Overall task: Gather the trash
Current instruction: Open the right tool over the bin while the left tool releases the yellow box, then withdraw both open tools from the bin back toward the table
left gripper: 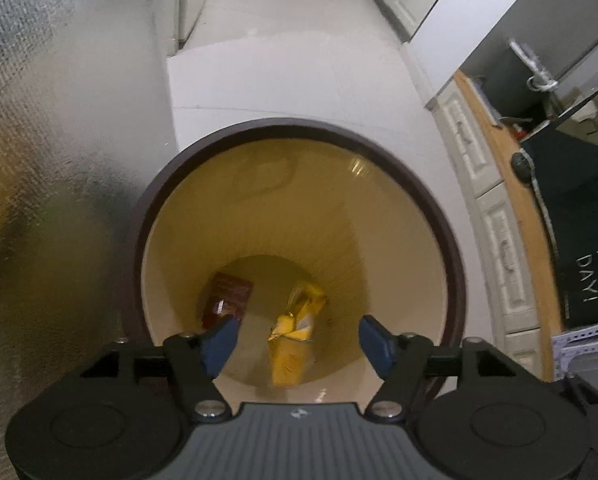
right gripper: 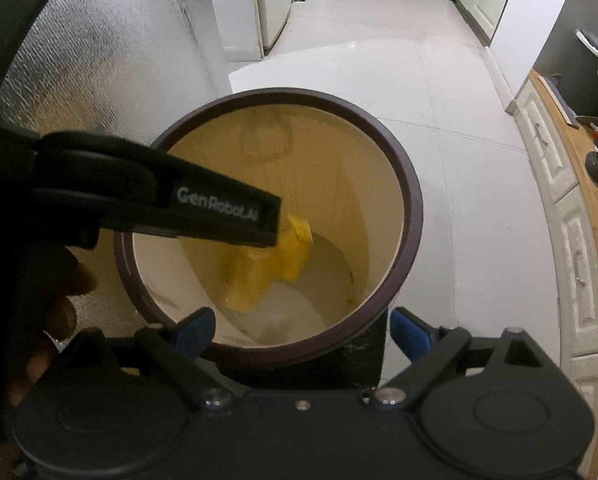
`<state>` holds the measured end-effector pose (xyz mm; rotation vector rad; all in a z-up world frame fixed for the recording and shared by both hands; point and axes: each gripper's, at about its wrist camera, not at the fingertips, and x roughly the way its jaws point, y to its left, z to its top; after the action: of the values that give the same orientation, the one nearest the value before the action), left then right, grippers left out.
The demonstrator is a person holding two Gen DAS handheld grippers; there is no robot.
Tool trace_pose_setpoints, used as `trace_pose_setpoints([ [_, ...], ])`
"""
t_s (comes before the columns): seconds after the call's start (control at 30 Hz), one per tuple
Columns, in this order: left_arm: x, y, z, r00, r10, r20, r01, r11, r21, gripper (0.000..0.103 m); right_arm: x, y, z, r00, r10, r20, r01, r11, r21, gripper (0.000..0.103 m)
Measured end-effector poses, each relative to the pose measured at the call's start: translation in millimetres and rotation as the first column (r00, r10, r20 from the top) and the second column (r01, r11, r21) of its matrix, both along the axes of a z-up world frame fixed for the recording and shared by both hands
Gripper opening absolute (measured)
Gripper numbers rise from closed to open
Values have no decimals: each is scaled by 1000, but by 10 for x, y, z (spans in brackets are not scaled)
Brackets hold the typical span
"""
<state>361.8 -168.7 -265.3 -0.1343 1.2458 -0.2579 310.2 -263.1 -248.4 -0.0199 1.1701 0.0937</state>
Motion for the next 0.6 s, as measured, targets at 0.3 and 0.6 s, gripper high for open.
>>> trace_pose_setpoints([
  [0.3,-142,128,121,999,45,-1,-45,998,39,93,-60,-58,46,1000,-14,-2,14,1000,-23,95],
  [0.6,-366,192,349,998,62,24,-63,997,50,97,-232,-146,130,999,-34,36,35,999,-18,101],
])
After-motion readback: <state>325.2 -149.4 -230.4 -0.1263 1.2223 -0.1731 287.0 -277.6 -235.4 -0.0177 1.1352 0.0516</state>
